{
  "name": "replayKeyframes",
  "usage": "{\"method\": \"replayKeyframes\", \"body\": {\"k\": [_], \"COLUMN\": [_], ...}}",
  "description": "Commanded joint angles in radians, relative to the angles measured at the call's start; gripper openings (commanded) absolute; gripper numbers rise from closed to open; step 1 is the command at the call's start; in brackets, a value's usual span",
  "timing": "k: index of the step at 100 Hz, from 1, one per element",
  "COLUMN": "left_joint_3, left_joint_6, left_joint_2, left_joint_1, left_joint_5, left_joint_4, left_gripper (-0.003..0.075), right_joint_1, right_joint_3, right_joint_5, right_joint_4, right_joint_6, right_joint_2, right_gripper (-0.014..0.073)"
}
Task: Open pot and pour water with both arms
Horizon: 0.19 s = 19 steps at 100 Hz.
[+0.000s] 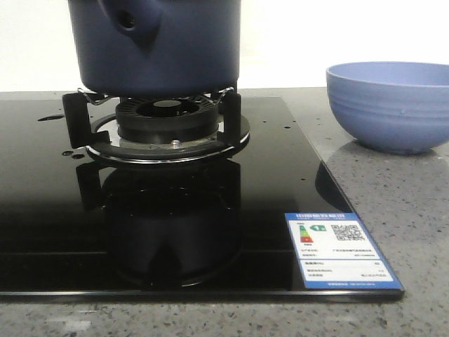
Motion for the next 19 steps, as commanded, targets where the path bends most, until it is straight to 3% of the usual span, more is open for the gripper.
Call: {"method": "replayKeyframes", "body": {"k": [1,19], "left_joint_3": [0.035,0.035], "left_joint_6": [-0.009,-0.009], "left_joint_2": [-0.025,-0.025], "left_joint_1": [0.002,0.002], "left_joint_5": [-0.072,-0.072], "left_joint_4": [-0.008,-0.008], "left_gripper": [-0.002,-0.002], "right_joint_1": [-0.002,-0.002], "right_joint_3": [0.025,0.025], "right_joint_5": [-0.069,-0.069], "right_joint_4": [-0.014,-0.014], "right_joint_6": [-0.002,-0.002], "right_joint_2": [-0.019,-0.019], "right_gripper": [-0.0053,-0.0053]}}
